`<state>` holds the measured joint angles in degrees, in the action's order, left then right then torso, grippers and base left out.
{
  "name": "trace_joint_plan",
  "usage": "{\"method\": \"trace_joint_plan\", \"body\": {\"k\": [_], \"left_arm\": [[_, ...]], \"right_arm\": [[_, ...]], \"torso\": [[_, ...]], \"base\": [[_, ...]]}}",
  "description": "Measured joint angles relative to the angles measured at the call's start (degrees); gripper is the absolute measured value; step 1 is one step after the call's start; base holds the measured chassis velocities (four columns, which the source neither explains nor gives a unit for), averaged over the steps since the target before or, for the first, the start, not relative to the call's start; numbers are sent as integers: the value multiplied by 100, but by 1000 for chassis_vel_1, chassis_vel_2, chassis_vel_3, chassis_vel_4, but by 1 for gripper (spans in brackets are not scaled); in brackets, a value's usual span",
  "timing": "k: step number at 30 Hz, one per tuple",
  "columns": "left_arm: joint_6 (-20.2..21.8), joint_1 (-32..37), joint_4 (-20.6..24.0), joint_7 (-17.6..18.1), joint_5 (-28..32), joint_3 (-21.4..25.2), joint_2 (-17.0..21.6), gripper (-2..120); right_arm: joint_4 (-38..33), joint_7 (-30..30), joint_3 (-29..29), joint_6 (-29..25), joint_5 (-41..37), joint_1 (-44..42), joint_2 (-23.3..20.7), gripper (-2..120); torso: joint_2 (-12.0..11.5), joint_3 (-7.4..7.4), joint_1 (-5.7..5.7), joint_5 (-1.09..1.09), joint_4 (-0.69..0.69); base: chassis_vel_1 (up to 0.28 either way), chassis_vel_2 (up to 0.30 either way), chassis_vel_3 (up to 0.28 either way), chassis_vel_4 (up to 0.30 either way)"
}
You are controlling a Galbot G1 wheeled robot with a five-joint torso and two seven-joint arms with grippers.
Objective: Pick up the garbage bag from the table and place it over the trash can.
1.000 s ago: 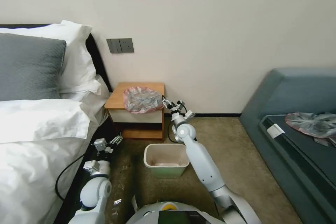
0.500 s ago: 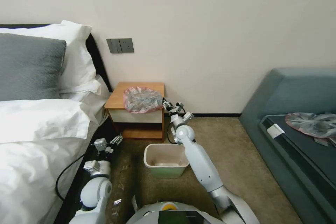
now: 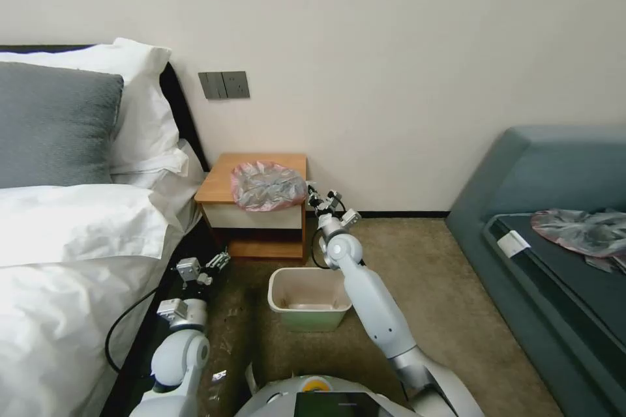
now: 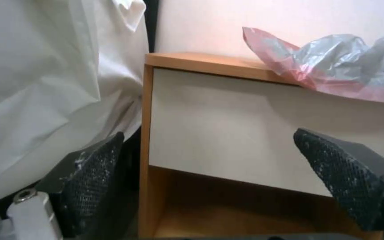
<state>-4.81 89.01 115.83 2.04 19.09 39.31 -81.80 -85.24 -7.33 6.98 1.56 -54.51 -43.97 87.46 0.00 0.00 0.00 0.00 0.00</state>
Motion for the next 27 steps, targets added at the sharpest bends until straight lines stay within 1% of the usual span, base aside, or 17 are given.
{"method": "trace_joint_plan", "body": {"k": [5,11,13,14,17,18,20,22,25,27], "left_arm": [[3,-20,-27,6,2,1,3,98],[4,-43,-75,14,3,-12,-15,98],[6,-64,-90,23,4,-7,-13,98],[6,-64,-90,23,4,-7,-13,98],[9,-116,-125,44,30,41,-5,98],[9,-116,-125,44,30,41,-5,98],[9,-141,-147,62,59,79,-1,98],[9,-145,-151,65,64,87,0,98],[10,-153,-164,72,92,126,7,98],[10,-155,-165,72,100,136,12,98]], "right_arm": [[-28,13,1,-27,28,-17,-30,0],[-293,-48,-26,-48,24,-158,-92,0],[-577,-127,-86,-52,0,-300,-171,0],[-577,-127,-86,-52,0,-300,-171,0],[-1034,-255,-180,-51,-38,-545,-292,0],[-1034,-255,-180,-51,-38,-545,-292,0],[-1452,-350,-268,-48,-41,-797,-391,0],[-1551,-378,-287,-46,-40,-860,-411,0],[-1953,-505,-343,-48,-6,-1122,-468,0],[-2034,-533,-349,-49,6,-1179,-479,0]], "torso": [[0,0,0,0,0],[0,0,0,0,0],[0,0,0,0,1],[0,0,0,0,1],[0,0,0,0,0],[0,0,0,0,0],[0,0,0,0,0],[0,0,0,0,0],[0,0,0,0,0],[0,0,0,0,0]], "base": [[0,0,0,0],[0,0,0,0],[0,0,0,0],[0,0,0,0],[0,0,0,0],[0,0,0,0],[0,0,0,0],[0,0,0,0],[0,0,0,0],[0,0,0,0]]}}
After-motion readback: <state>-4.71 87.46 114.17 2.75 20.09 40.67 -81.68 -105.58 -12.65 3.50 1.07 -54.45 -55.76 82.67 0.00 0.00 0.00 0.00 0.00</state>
